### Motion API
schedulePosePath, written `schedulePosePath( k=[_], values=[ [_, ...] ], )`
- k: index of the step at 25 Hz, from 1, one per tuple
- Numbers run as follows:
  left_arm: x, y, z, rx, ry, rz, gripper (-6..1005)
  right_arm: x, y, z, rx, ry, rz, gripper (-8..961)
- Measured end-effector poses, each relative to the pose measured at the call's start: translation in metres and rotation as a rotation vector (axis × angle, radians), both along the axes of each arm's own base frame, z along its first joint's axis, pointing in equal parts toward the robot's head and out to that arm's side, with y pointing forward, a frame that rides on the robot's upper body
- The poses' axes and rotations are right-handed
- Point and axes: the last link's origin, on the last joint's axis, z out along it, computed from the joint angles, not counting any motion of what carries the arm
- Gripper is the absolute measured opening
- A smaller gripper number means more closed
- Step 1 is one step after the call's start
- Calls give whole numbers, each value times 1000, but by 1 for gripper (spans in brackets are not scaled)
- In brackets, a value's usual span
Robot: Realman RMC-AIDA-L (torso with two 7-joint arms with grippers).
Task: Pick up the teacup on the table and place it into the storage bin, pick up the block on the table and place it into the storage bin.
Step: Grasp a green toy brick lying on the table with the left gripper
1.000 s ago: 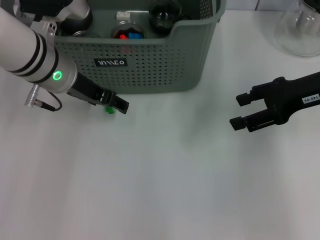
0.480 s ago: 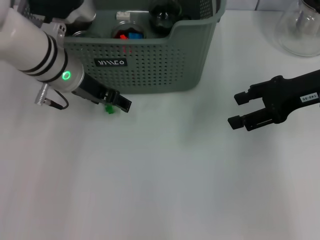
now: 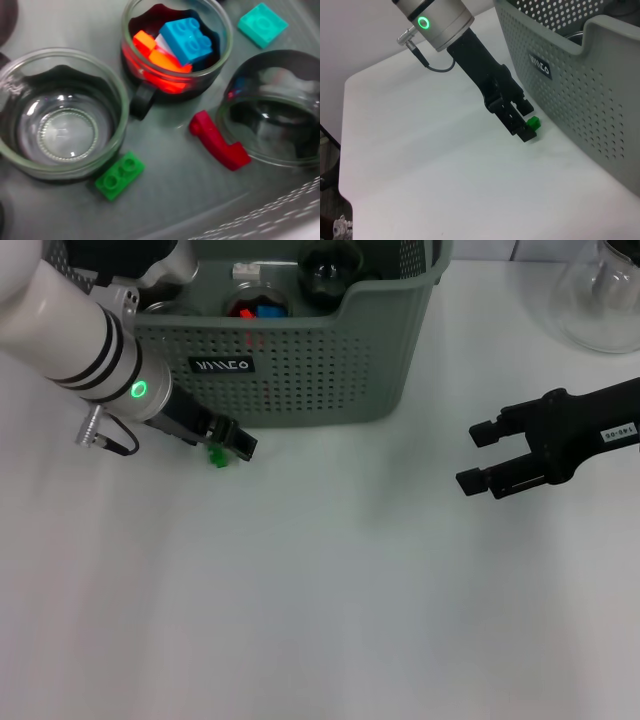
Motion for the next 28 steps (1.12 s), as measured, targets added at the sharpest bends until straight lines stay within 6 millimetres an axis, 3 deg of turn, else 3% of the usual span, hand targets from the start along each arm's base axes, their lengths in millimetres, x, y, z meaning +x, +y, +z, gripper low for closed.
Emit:
schedulePosePath(
  k=[3,12,17,28],
  values=[
    [-1,0,0,2,5,1,775,0,1,0,1,-1,1,835],
    [-3,2,-6,-2,8,6,781,-2,2,0,3,1,5,836],
    [-3,2,-6,-3,8,6,681,-2,2,0,3,1,5,836],
    [-3,2,-7,-4,11,4,622,-2,2,0,4,1,4,835]
  ],
)
